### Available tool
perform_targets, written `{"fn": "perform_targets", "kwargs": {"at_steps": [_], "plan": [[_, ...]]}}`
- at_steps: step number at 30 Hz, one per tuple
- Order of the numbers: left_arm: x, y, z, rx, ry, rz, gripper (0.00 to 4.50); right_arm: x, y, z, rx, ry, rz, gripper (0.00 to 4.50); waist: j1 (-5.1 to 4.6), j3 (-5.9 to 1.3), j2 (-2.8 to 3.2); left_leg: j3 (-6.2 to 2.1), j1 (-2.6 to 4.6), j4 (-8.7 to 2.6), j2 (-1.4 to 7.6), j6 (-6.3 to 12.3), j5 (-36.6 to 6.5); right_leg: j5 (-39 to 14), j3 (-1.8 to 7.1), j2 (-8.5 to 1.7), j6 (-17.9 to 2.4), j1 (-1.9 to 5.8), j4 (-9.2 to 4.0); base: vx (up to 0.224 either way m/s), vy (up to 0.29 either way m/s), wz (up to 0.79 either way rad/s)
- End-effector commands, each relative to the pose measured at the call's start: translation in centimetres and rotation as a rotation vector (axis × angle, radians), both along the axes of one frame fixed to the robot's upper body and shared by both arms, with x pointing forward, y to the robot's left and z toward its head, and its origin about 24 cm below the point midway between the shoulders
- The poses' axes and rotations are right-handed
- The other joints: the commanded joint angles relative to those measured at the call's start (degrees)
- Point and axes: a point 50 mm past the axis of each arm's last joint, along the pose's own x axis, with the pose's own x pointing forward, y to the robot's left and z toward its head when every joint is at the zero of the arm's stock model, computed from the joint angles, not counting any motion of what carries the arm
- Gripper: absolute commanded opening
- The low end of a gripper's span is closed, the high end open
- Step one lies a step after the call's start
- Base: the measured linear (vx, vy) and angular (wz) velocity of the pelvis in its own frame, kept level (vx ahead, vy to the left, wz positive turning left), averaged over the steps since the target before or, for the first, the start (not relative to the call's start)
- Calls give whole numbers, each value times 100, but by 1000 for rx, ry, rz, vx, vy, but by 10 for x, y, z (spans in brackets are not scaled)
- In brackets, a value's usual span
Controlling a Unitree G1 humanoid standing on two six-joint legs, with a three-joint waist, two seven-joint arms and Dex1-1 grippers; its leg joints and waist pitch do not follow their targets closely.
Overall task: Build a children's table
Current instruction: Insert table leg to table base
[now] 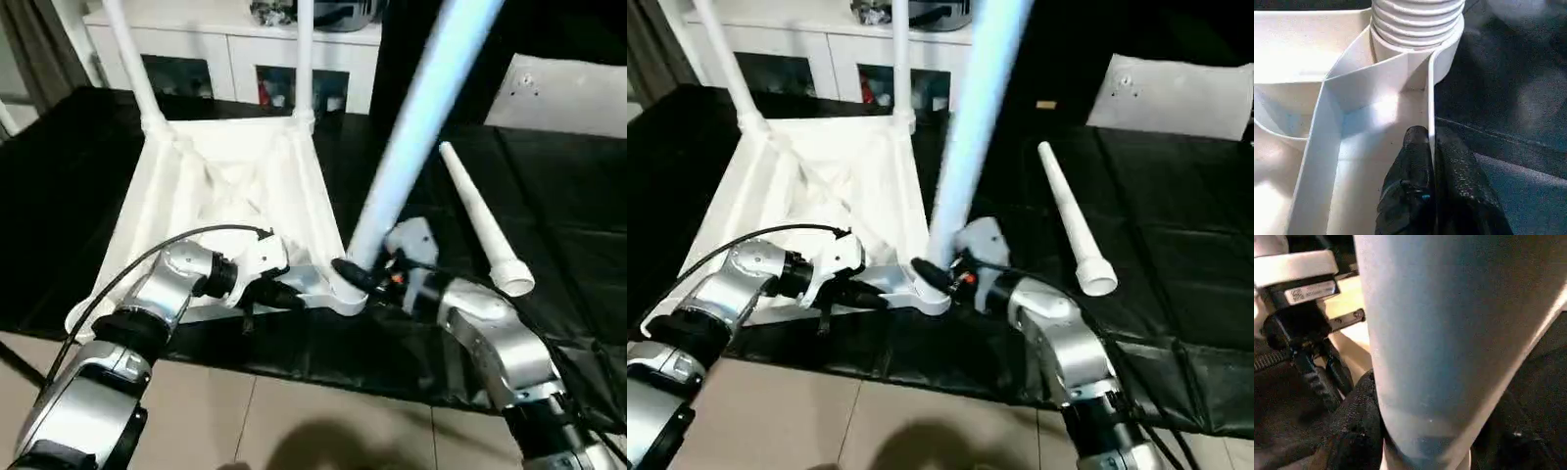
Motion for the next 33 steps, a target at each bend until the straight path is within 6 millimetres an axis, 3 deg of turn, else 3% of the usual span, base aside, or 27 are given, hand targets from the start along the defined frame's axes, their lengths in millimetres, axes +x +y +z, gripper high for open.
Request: {"fn": "perform_targets", "kwargs": {"at_steps": [1,2,3,5,6,7,9,12,15,19,21,24,29,32,33], "plan": [[8,0,17,-2,-73,-14,0,-10,-11,-40,-131,170,-23,189,-44,-246,24,-45,-16,-488,214,94,-2036,-2975,316,-354,-717,162,-641,0,0,0],[7,0,17,2,-75,-25,0,-11,-8,-40,-146,166,14,189,-78,-198,-89,-45,-45,-507,218,143,-2032,-3203,308,-346,-569,134,-691,0,0,0],[7,0,17,4,-76,-31,0,-12,-7,-40,-150,167,32,189,-67,-211,-44,-62,-45,-508,215,142,-1993,-3230,304,-354,-549,150,-666,0,0,0],[5,-1,18,8,-79,-52,0,-15,-3,-41,-161,171,89,189,-99,-181,-77,-52,-48,-529,229,184,-1931,-3329,300,-360,-488,131,-717,0,0,0],[5,-1,18,8,-79,-52,0,-15,-3,-41,-161,171,89,189,-94,-189,-61,-58,-43,-534,235,178,-1912,-3292,297,-366,-497,138,-711,0,0,0],[4,-1,18,11,-81,-68,0,-18,-1,-43,-167,176,122,189,-112,-162,-141,-50,-68,-557,242,210,-1860,-3230,300,-361,-486,136,-728,0,0,0],[1,-1,19,17,-87,-121,0,-25,2,-47,-173,193,196,189,-111,-151,-115,-64,-65,-570,259,204,-1900,-3237,311,-377,-507,131,-711,0,0,0],[-2,-2,21,19,-82,-177,0,-30,5,-49,-168,212,255,189,-117,-132,-150,-64,-69,-587,274,217,-1912,-3104,324,-375,-559,122,-702,0,0,0],[-6,-3,22,23,-66,-249,0,-34,7,-50,-155,230,324,189,-115,-150,-180,-49,-81,-601,309,250,-1656,-2388,354,-368,-794,147,-621,17,-1,1],[-4,-4,22,82,-73,-291,0,-37,12,-49,-139,239,395,189,-117,-191,-176,-2,-91,-572,314,326,-1199,-1141,361,-351,-1234,211,-486,58,-3,2],[-3,-3,22,96,-77,-293,0,-38,13,-49,-138,238,404,189,-116,-206,-166,27,-75,-557,315,335,-1081,-830,358,-342,-1333,222,-457,28,-1,0],[0,1,23,123,-84,-276,0,-37,15,-48,-132,234,414,189,-113,-195,-184,42,-74,-567,315,274,-1182,-1020,353,-349,-1320,242,-470,0,0,0],[3,5,23,130,-88,-238,0,-35,17,-48,-121,223,397,189,-110,-194,-167,44,-42,-592,339,146,-1433,-1459,363,-363,-1241,220,-510,0,0,0],[5,8,25,100,-89,-172,0,-29,17,-47,-94,209,329,189,-107,-192,-141,41,-35,-602,340,82,-1573,-1593,366,-362,-1227,212,-524,0,0,0],[6,10,25,84,-88,-133,0,-25,17,-47,-83,199,287,189,-112,-185,-157,40,-37,-606,336,57,-1650,-1740,367,-365,-1187,209,-541,0,0,0]]}}
